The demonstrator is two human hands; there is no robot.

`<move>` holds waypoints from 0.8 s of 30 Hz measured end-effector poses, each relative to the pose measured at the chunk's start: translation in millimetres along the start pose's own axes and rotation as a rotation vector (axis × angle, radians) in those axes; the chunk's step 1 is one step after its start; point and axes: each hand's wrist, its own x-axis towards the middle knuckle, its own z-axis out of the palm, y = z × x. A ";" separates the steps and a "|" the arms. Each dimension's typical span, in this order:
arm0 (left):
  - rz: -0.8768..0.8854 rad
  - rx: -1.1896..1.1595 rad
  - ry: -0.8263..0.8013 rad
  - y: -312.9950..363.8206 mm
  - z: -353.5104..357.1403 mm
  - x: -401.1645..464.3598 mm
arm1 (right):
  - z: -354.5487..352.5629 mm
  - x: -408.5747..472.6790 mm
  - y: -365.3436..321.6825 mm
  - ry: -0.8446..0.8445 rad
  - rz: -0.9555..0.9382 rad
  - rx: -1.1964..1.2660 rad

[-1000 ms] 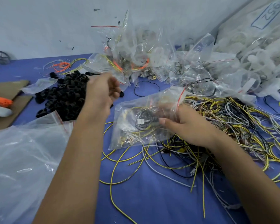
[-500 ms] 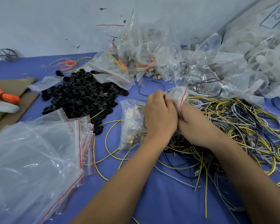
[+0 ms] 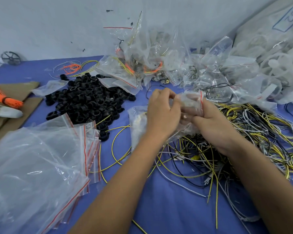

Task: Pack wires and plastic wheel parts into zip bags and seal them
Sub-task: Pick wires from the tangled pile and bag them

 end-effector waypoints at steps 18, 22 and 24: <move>-0.361 0.492 -0.689 -53.3 -104.4 42.3 | -9.8 2.8 2.0 0.179 -0.115 -0.099; -0.279 0.333 -0.603 -53.1 -106.8 40.9 | -8.8 4.1 1.6 0.226 -0.180 -0.011; -0.317 -0.050 -0.577 -51.9 -111.5 38.1 | -9.0 4.0 -1.1 0.259 -0.238 0.030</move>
